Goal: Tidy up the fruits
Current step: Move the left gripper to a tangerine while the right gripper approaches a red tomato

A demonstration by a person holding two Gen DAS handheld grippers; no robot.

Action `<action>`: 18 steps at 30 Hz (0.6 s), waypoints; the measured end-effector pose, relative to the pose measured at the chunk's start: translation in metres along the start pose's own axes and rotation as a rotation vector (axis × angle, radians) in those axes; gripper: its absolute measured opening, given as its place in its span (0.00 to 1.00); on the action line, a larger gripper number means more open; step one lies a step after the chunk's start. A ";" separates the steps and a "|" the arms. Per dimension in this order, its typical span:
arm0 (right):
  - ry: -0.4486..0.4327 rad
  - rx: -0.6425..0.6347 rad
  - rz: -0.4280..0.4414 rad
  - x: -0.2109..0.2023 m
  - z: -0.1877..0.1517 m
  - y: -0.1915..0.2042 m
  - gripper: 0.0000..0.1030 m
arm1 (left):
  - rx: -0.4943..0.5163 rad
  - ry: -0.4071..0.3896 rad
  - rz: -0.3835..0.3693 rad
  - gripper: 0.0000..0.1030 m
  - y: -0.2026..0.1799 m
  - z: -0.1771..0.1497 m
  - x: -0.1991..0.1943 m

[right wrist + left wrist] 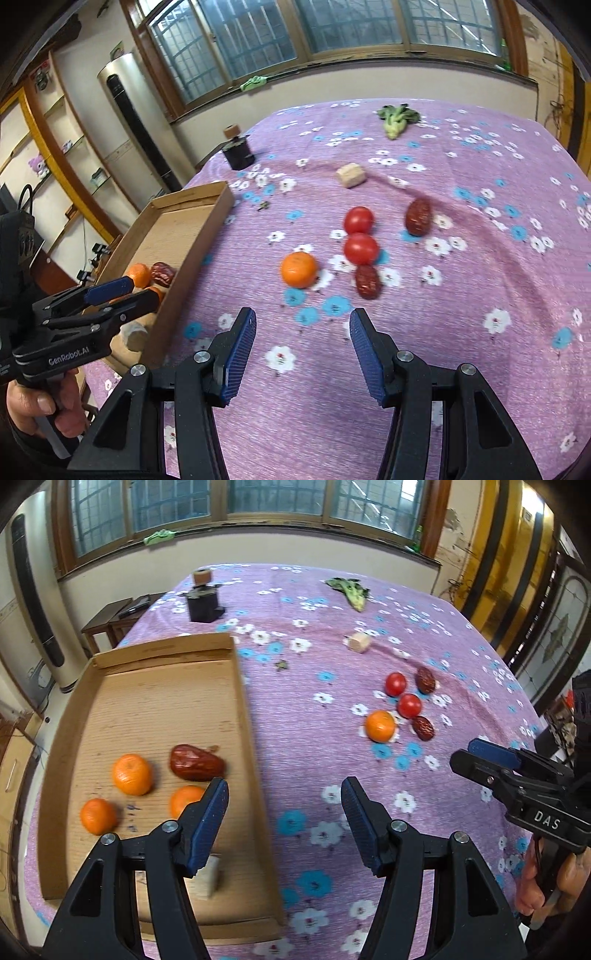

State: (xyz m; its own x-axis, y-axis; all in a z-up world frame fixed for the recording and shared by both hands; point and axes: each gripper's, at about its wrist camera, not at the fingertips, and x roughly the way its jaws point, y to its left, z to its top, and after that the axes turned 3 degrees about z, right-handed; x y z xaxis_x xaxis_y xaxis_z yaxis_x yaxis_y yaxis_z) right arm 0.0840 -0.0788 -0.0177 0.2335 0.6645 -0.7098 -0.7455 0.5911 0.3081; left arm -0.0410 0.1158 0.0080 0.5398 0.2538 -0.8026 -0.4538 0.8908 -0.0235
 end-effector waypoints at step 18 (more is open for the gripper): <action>0.015 0.036 -0.065 0.017 0.011 -0.041 0.52 | 0.069 0.052 -0.063 0.61 -0.049 0.015 0.033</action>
State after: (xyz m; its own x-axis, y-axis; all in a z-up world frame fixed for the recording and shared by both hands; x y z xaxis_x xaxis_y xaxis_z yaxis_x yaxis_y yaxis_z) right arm 0.1255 -0.0862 -0.0352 0.2708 0.6176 -0.7384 -0.7060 0.6489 0.2837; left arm 0.0096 0.0865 -0.0085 0.5275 0.1786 -0.8306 -0.3693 0.9287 -0.0348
